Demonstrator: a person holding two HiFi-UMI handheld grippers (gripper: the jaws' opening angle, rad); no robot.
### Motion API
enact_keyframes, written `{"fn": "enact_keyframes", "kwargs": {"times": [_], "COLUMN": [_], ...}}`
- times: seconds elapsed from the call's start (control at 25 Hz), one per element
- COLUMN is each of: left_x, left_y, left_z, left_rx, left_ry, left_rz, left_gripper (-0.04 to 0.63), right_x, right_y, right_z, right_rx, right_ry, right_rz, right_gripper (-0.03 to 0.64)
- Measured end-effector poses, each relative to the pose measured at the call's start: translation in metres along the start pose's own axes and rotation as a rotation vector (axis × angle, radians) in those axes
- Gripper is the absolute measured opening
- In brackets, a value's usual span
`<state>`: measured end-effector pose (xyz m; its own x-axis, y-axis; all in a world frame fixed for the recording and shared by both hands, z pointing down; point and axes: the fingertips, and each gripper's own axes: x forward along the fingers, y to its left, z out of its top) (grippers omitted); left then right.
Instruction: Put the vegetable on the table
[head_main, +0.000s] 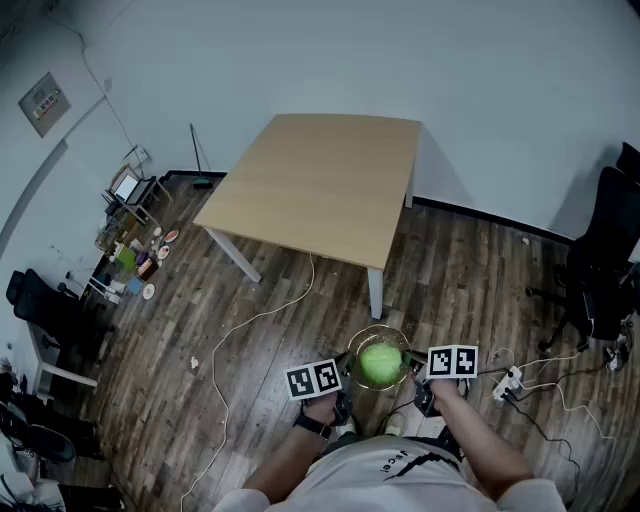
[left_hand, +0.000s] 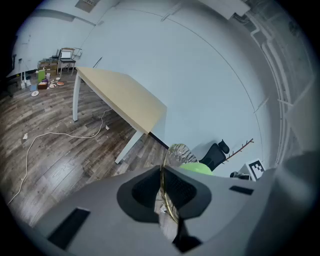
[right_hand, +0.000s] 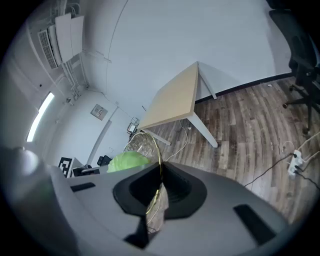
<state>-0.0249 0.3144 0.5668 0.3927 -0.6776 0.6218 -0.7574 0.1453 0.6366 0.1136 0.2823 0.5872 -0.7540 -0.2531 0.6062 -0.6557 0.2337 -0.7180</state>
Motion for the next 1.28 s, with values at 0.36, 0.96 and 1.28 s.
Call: {"fn": "enact_keyframes", "kwargs": {"times": [0.36,0.96,1.28], "left_x": [0.004,0.017,0.03], "left_y": [-0.003,-0.01,-0.017], "left_z": [0.002,0.002,0.008], "left_rx": [-0.008,0.0,-0.006], "left_ry": [-0.012,-0.015,-0.028], "left_rz": [0.004,0.028,0.043], "left_gripper": [0.029,0.029,0.029], "right_x": [0.0,-0.002,-0.002], "right_y": [-0.002,-0.015,-0.024], "right_z": [0.006,0.015,0.029], "right_rx": [-0.01,0.009,0.004], "right_ry": [0.008,0.005,0.014], "right_rz": [0.003,0.028,0.036], "right_gripper": [0.025,0.025,0.025]}}
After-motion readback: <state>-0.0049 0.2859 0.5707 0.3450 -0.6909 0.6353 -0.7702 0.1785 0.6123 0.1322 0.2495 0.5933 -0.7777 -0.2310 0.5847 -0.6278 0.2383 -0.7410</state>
